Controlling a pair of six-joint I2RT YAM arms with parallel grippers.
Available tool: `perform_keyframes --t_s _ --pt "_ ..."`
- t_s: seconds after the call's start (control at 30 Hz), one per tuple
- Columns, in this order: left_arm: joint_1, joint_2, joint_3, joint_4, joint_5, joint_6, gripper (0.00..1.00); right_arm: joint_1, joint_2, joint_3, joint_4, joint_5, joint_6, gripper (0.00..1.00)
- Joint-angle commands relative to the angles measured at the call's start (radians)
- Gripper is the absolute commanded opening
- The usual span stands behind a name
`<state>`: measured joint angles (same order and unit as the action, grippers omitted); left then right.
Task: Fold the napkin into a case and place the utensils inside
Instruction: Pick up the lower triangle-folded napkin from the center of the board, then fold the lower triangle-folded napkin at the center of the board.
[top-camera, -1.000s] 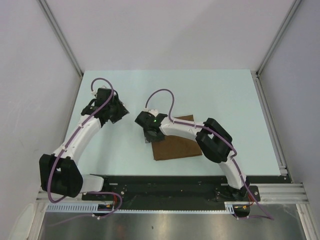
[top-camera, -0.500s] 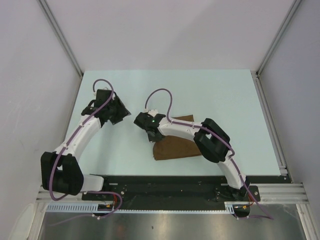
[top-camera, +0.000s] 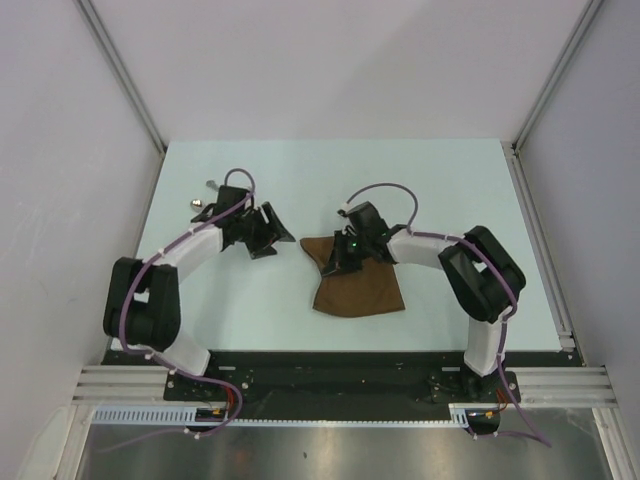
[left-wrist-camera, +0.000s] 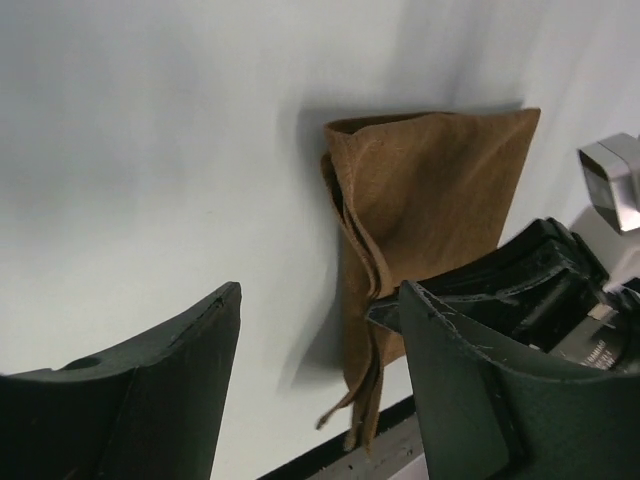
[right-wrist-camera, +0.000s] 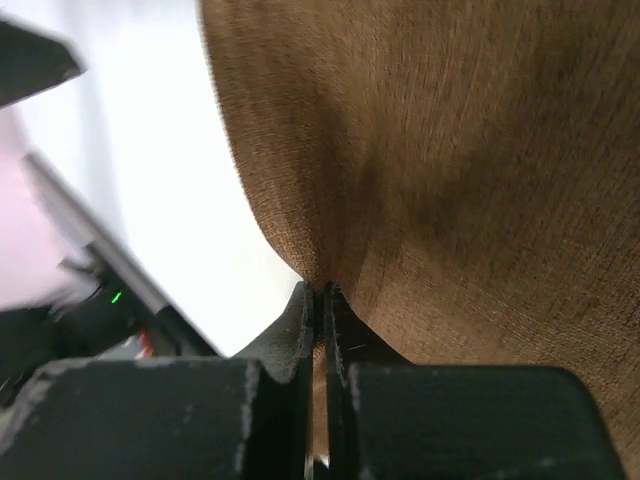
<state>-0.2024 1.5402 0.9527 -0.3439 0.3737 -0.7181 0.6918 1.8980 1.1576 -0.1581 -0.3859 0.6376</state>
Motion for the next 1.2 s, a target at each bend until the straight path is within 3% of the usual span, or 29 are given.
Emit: perform_keyframes --t_s 0.0,0.2,0.47,0.8,1.17 --pt "-0.077 0.064 0.093 0.060 0.077 -0.041 0.70 -0.066 -0.053 -0.145 0.383 -0.344 0.103 0.00" --pt "-0.146 0.175 0.164 0.056 0.059 -0.084 0.70 -0.138 -0.050 -0.305 0.644 -0.495 0.209 0.00" --pt "-0.210 0.232 0.242 -0.035 -0.059 -0.115 0.66 -0.228 -0.036 -0.401 0.844 -0.590 0.293 0.00" --pt "-0.282 0.129 0.251 -0.078 -0.257 -0.104 0.69 -0.294 -0.036 -0.450 0.805 -0.620 0.241 0.00" --pt "-0.302 0.270 0.296 -0.037 -0.122 -0.162 0.65 -0.324 -0.022 -0.443 0.735 -0.640 0.171 0.00"
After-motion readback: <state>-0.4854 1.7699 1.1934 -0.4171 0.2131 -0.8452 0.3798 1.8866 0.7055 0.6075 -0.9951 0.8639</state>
